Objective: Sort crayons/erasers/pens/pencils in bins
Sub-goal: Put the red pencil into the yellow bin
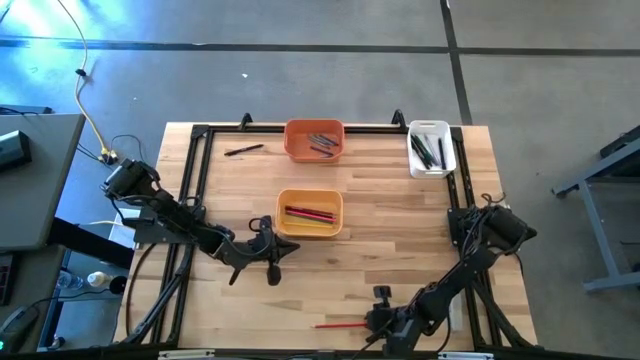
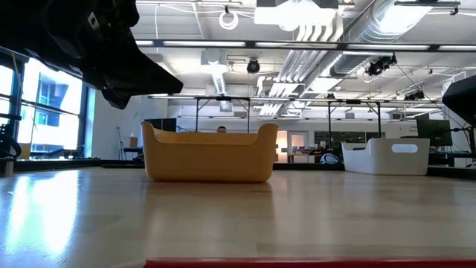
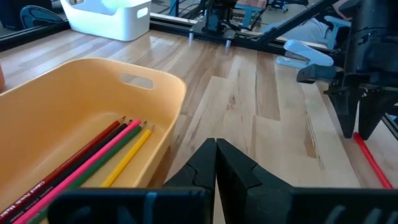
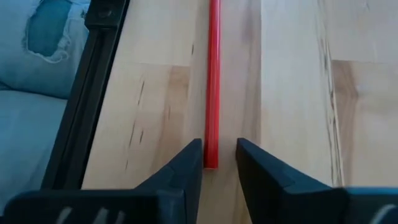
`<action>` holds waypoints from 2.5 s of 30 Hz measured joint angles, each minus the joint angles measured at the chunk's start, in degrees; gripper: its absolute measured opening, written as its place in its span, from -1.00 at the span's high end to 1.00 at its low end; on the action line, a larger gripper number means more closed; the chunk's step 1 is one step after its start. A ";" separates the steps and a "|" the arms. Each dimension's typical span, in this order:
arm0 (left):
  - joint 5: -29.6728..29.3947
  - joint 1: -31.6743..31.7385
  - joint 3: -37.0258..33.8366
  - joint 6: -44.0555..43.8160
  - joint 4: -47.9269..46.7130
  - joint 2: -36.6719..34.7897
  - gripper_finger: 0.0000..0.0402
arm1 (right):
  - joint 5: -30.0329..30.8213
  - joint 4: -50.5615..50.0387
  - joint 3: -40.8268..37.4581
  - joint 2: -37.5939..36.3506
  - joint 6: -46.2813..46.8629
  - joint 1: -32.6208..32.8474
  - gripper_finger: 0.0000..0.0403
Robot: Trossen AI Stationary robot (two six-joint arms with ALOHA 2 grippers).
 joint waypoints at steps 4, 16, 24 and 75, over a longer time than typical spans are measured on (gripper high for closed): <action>0.50 0.00 0.00 -0.02 0.06 0.00 1.00 | -0.24 -0.89 0.08 0.82 -0.58 -0.46 0.55; 6.08 -1.65 0.45 1.39 1.98 0.00 1.00 | -1.88 -5.34 -0.05 -1.44 -0.82 -2.78 0.93; 6.47 -6.20 3.79 5.65 1.53 0.00 0.98 | 0.27 -8.38 -0.33 -2.94 -2.84 -4.80 0.95; 5.45 -2.21 -8.22 13.98 18.53 -0.02 0.99 | -5.85 -14.78 4.60 -14.33 -26.62 -43.71 1.00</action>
